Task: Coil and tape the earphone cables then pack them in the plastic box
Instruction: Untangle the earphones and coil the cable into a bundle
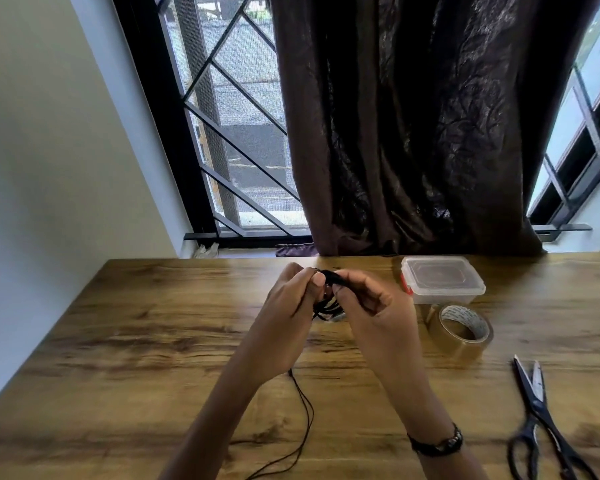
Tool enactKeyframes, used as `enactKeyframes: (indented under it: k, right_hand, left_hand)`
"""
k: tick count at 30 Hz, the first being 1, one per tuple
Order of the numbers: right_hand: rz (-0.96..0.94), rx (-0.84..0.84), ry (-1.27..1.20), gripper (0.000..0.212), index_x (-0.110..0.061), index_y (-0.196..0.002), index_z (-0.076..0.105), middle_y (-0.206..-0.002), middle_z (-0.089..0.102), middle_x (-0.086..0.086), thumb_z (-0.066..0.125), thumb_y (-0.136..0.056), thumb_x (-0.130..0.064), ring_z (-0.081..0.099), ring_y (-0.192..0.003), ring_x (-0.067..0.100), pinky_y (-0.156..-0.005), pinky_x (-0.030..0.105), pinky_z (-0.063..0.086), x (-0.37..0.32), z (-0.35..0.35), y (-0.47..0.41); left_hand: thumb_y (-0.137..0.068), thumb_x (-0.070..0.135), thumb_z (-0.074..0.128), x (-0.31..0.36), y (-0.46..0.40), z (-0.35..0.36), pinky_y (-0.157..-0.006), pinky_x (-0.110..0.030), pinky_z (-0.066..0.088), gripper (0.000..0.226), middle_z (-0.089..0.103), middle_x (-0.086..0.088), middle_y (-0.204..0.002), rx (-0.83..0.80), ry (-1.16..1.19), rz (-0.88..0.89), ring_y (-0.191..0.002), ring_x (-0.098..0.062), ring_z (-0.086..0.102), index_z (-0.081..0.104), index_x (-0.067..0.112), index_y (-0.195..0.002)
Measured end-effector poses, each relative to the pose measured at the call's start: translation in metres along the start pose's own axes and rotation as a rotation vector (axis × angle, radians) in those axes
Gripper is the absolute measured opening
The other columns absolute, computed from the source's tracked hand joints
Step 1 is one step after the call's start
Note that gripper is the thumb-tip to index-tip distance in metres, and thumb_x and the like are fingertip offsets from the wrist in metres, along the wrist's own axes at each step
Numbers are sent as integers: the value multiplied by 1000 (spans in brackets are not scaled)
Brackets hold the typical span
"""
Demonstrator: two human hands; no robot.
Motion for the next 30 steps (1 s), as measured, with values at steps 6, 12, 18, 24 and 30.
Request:
enactKeyframes:
  k: [6, 12, 18, 24, 30]
  right_hand:
    - [79, -9, -120, 20, -15, -99, 73, -89, 76, -3, 62, -89, -1, 72, -83, 10, -69, 17, 56, 3, -1, 1]
    - [142, -22, -211, 18, -10, -98, 71, -86, 76, -4, 61, -88, 2, 71, -78, 5, -63, 14, 54, 6, -1, 1]
    - [170, -42, -277, 20, -6, -101, 66, -89, 72, 8, 58, -88, 7, 69, -78, 9, -69, 21, 56, 7, 1, 2]
    - [277, -110, -412, 30, -18, -108, 58, -93, 71, 16, 56, -90, 6, 68, -84, 23, -71, 30, 57, 11, 5, 3]
    - [423, -172, -630, 36, -19, -117, 55, -95, 66, 19, 60, -86, -4, 61, -86, 30, -65, 27, 54, 19, 17, 9]
  left_hand:
    - [-100, 35, 31, 3, 1, 3, -70, -20, 36, 29, 40, 6, -82, -11, 20, 18, -73, -4, 42, 44, 33, -74]
    - [-100, 36, 31, 4, 1, 2, -71, -26, 37, 31, 42, 8, -80, -28, 12, 10, -75, -9, 43, 45, 30, -74]
    - [-101, 35, 31, 3, 2, 3, -71, -19, 34, 31, 46, 15, -78, -47, 8, -5, -79, -6, 45, 49, 28, -76]
    - [-98, 38, 31, 2, 0, 4, -76, -25, 35, 28, 45, 11, -82, -37, 76, -5, -81, -9, 44, 49, 31, -76]
    - [-100, 33, 35, -3, 1, 8, -74, -17, 44, 29, 60, 17, -84, -54, 287, -78, -77, 3, 56, 62, 29, -88]
Point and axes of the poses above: each hand's wrist, its own y-axis away from the middle knuckle, its own z-axis out of the palm, x = y × z, the point moved 9 cm from there along -y, towards the middle knuckle
